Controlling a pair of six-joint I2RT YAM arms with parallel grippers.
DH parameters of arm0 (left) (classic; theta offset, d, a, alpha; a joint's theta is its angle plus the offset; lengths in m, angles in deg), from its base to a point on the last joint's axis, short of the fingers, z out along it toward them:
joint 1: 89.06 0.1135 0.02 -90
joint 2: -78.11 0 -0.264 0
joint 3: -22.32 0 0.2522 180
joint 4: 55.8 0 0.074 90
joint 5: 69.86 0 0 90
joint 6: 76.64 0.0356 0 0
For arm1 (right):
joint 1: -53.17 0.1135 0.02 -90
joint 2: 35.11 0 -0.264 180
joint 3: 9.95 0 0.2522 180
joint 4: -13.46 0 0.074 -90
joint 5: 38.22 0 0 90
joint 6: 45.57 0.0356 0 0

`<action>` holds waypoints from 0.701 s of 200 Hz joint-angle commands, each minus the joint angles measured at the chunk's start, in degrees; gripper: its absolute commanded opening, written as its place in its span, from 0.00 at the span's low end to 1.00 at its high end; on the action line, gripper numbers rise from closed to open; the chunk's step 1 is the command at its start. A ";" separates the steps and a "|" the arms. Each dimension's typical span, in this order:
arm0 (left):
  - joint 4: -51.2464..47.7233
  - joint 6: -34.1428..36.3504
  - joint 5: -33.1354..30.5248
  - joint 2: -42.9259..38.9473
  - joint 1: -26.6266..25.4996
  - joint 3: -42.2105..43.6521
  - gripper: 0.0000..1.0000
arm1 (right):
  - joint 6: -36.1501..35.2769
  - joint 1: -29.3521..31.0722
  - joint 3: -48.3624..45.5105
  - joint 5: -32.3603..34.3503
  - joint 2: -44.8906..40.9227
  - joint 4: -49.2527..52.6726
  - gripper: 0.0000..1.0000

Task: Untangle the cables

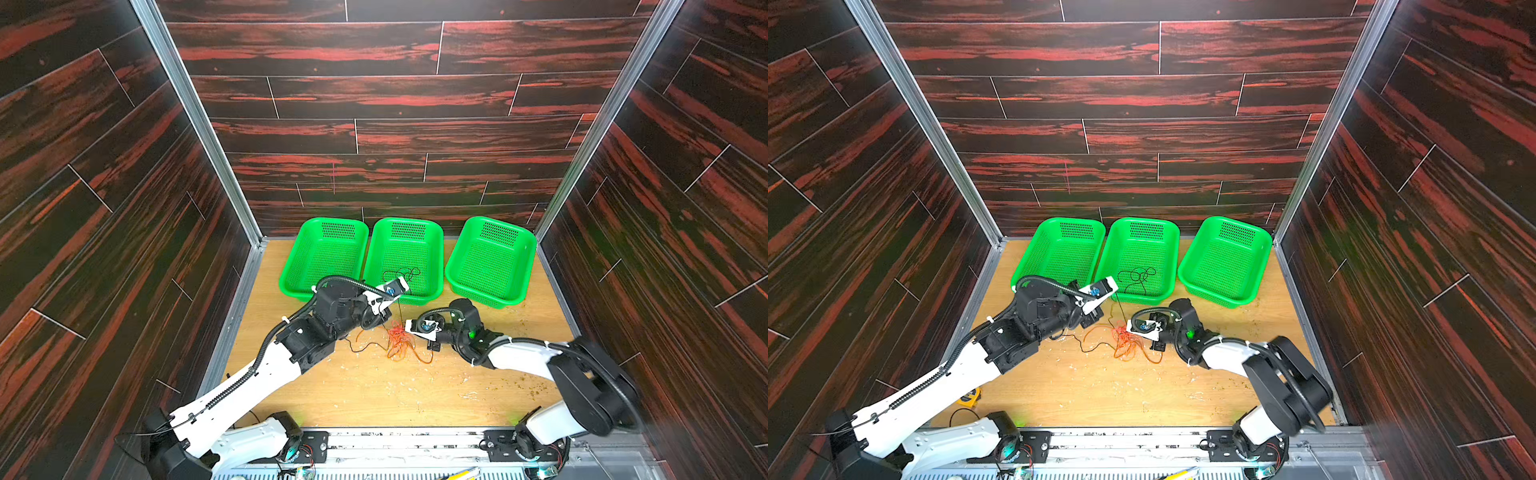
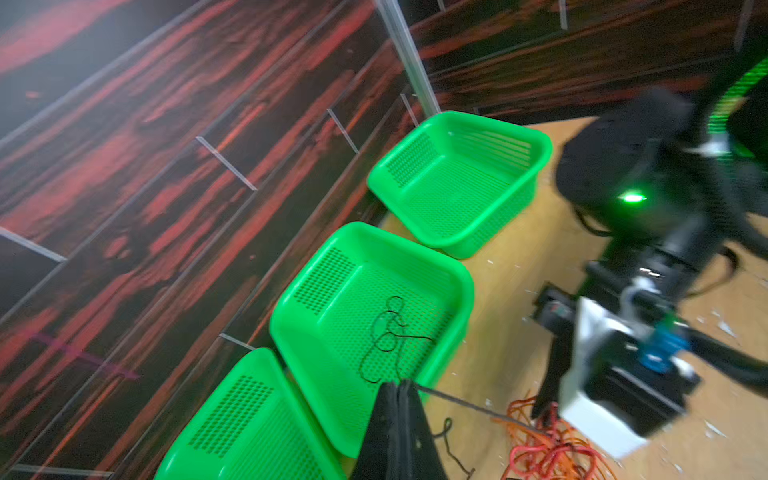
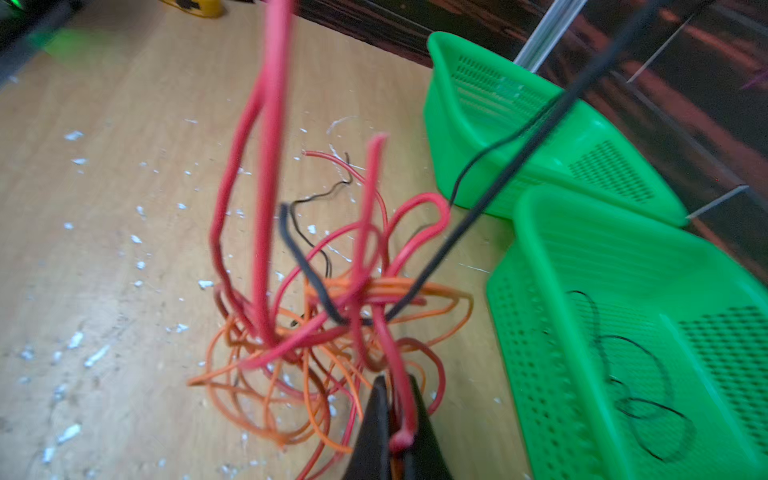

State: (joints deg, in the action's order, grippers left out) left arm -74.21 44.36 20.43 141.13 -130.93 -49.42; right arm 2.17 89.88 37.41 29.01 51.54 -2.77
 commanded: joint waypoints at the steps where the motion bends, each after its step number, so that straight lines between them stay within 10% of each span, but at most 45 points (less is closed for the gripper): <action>1: 6.66 -1.52 -4.79 -3.00 1.66 -4.35 0.00 | -3.59 0.34 -2.07 5.34 -1.83 6.57 0.00; 140: 3.13 -3.80 -4.55 6.27 9.60 -19.77 0.00 | -1.35 -3.63 -4.67 15.65 -7.01 13.95 0.00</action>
State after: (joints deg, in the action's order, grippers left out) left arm -69.82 39.86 14.40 143.93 -122.23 -60.45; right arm -0.15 86.34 31.56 44.14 46.34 7.08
